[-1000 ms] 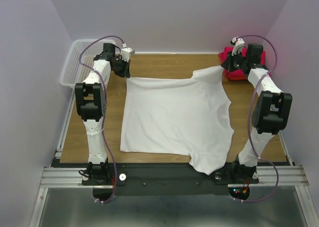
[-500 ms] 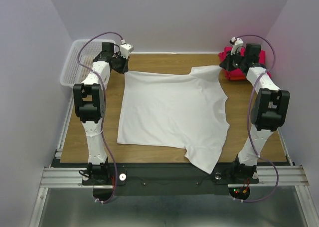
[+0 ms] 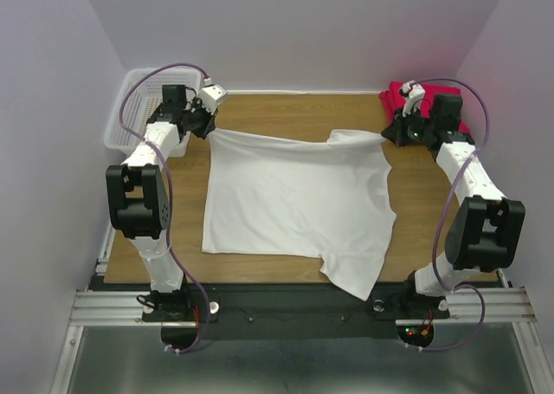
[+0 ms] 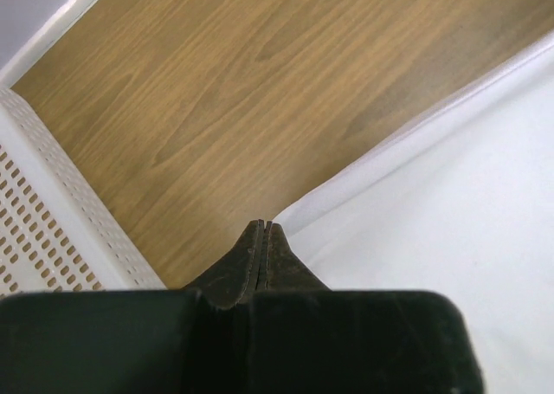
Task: Fold and stack the t-shirts
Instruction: Fold the tshirt
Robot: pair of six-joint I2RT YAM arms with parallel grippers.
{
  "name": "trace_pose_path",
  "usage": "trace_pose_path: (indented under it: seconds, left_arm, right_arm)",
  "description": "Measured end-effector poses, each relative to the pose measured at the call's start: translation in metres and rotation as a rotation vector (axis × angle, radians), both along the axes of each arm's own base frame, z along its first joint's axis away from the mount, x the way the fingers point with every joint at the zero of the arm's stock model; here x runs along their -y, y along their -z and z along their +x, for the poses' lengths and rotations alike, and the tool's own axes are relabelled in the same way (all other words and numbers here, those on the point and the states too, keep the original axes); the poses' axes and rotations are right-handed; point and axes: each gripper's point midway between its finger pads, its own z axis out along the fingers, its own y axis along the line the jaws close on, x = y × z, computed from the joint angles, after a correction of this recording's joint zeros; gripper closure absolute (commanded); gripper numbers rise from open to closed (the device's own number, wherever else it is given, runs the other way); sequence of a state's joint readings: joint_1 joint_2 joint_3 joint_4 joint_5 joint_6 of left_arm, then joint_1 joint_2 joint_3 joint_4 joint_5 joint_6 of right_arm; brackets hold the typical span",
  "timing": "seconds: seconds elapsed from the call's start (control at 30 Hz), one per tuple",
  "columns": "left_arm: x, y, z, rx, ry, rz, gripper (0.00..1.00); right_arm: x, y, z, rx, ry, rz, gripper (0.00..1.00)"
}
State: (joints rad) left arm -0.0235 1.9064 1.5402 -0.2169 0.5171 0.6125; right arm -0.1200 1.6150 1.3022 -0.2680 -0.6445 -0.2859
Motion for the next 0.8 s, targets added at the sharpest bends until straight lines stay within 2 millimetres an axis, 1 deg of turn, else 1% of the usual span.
trace_pose_path:
  seconds: [0.07, 0.2, 0.27, 0.3, 0.4, 0.43, 0.5, 0.6, 0.63, 0.67, 0.7, 0.8]
  left_arm:
    - [-0.002, 0.000, -0.010, 0.009, 0.016, 0.014, 1.00]
    - [-0.005, 0.011, -0.033, 0.001, 0.051, 0.050, 1.00]
    - [-0.007, 0.021, -0.043, -0.012, 0.064, 0.067, 1.00]
    - [-0.007, 0.027, -0.048, -0.022, 0.068, 0.072, 1.00]
    - [-0.009, 0.044, -0.057, -0.044, 0.081, 0.093, 1.00]
    - [-0.010, 0.053, -0.062, -0.057, 0.085, 0.101, 1.00]
    - [-0.011, 0.064, -0.068, -0.075, 0.093, 0.113, 1.00]
    - [-0.014, 0.079, -0.077, -0.095, 0.106, 0.135, 1.00]
    - [-0.014, 0.081, -0.078, -0.097, 0.108, 0.140, 1.00]
    - [-0.015, 0.085, -0.079, -0.102, 0.112, 0.149, 1.00]
    - [-0.017, 0.089, -0.079, -0.106, 0.116, 0.158, 0.96]
    - [-0.019, 0.092, -0.080, -0.105, 0.135, 0.184, 0.87]
  right_arm:
    - [-0.005, 0.003, -0.018, -0.009, -0.021, -0.018, 0.99]
    - [-0.010, 0.024, -0.046, -0.060, -0.059, -0.050, 0.99]
    - [-0.013, 0.035, -0.057, -0.085, -0.076, -0.063, 1.00]
    - [-0.015, 0.046, -0.066, -0.112, -0.087, -0.073, 0.99]
    - [-0.017, 0.068, -0.079, -0.159, -0.112, -0.099, 0.99]
    - [-0.017, 0.080, -0.087, -0.188, -0.122, -0.108, 0.99]
    - [-0.019, 0.092, -0.095, -0.218, -0.138, -0.124, 1.00]
    - [-0.023, 0.109, -0.101, -0.254, -0.171, -0.153, 1.00]
    - [-0.025, 0.118, -0.104, -0.275, -0.192, -0.169, 0.99]
    - [-0.027, 0.120, -0.105, -0.279, -0.202, -0.174, 1.00]
    - [-0.028, 0.123, -0.107, -0.285, -0.212, -0.181, 1.00]
    - [-0.030, 0.127, -0.113, -0.297, -0.248, -0.210, 0.98]
